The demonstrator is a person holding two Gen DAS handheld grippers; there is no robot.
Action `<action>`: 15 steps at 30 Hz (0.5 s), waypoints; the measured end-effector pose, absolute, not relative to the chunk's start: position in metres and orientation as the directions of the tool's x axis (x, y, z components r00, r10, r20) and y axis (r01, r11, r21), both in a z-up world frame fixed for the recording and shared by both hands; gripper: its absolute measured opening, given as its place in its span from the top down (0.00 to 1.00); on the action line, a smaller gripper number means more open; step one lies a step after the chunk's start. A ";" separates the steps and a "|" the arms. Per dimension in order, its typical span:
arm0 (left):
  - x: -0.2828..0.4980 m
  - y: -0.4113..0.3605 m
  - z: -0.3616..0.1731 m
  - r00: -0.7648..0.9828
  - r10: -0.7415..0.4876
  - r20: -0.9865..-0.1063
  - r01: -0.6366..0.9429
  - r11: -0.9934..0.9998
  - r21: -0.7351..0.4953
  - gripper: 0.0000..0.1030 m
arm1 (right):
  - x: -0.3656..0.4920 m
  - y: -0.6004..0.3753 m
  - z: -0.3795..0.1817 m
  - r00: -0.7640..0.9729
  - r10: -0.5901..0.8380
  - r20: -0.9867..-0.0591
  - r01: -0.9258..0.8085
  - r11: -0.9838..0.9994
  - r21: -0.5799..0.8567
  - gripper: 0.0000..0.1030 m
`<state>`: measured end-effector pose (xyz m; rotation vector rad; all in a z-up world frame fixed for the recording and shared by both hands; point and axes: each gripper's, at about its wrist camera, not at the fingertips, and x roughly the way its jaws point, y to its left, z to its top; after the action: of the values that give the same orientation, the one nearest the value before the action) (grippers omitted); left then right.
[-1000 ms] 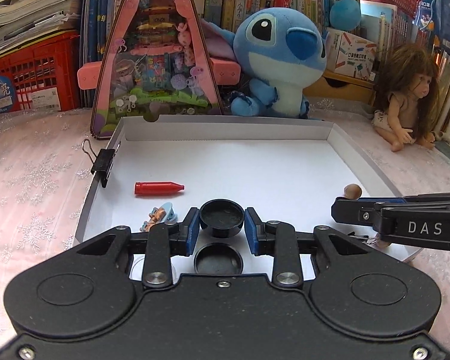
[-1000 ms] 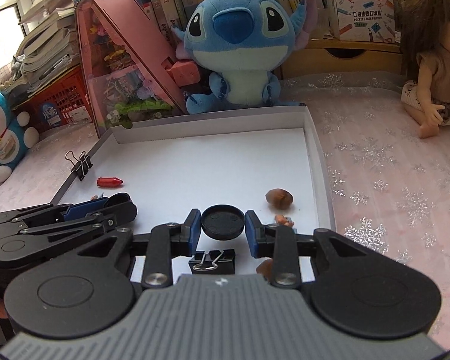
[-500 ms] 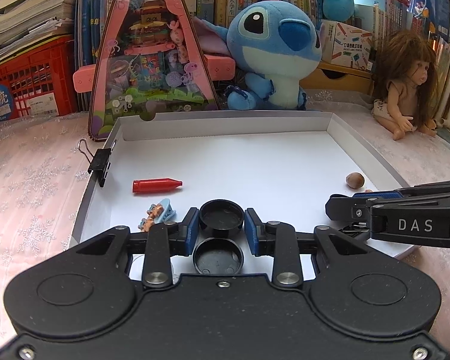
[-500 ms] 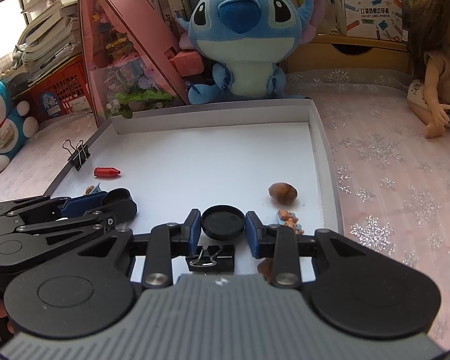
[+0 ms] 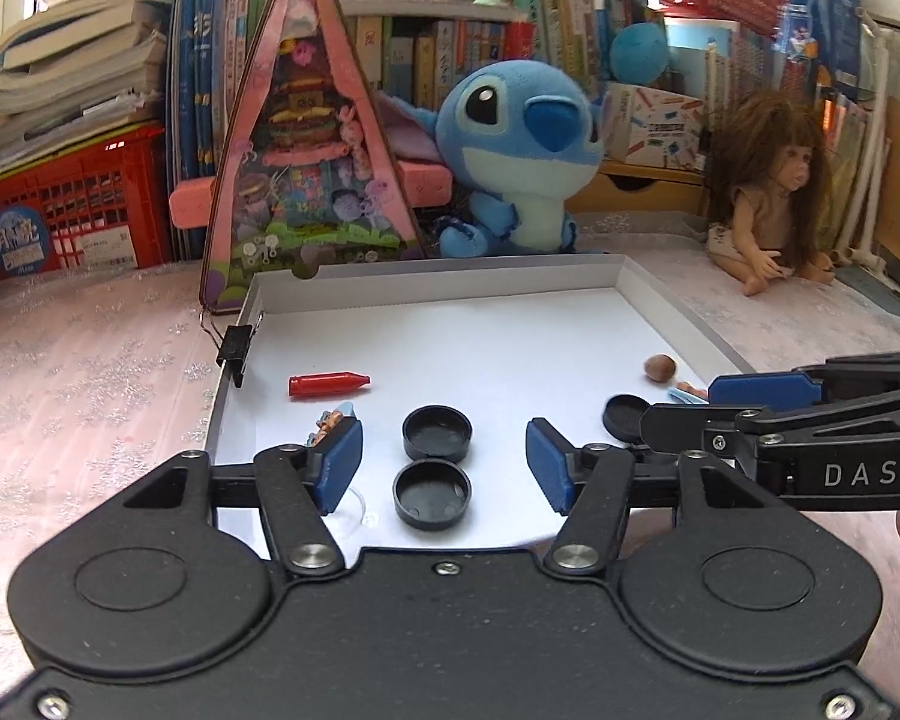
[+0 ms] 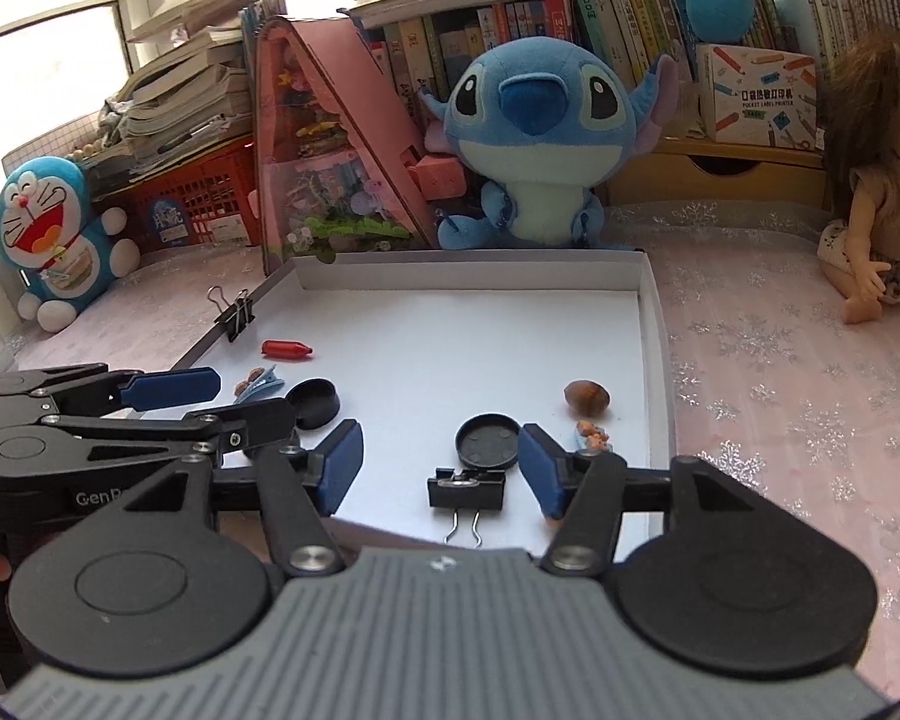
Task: Organize rigid objects
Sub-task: 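Open both grippers to drop the two lids into the tray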
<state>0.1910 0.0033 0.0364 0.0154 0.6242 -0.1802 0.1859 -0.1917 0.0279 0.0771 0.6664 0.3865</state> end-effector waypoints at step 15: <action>0.076 0.014 0.034 0.785 -0.277 -0.554 0.281 0.956 -0.079 0.38 | 0.070 -0.212 0.024 0.713 0.464 -0.525 -0.472 0.872 0.129 0.21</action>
<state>0.0760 0.0137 0.0336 0.0080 0.5965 -0.3007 0.0703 -0.2116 0.0239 -0.0147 0.5777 0.5188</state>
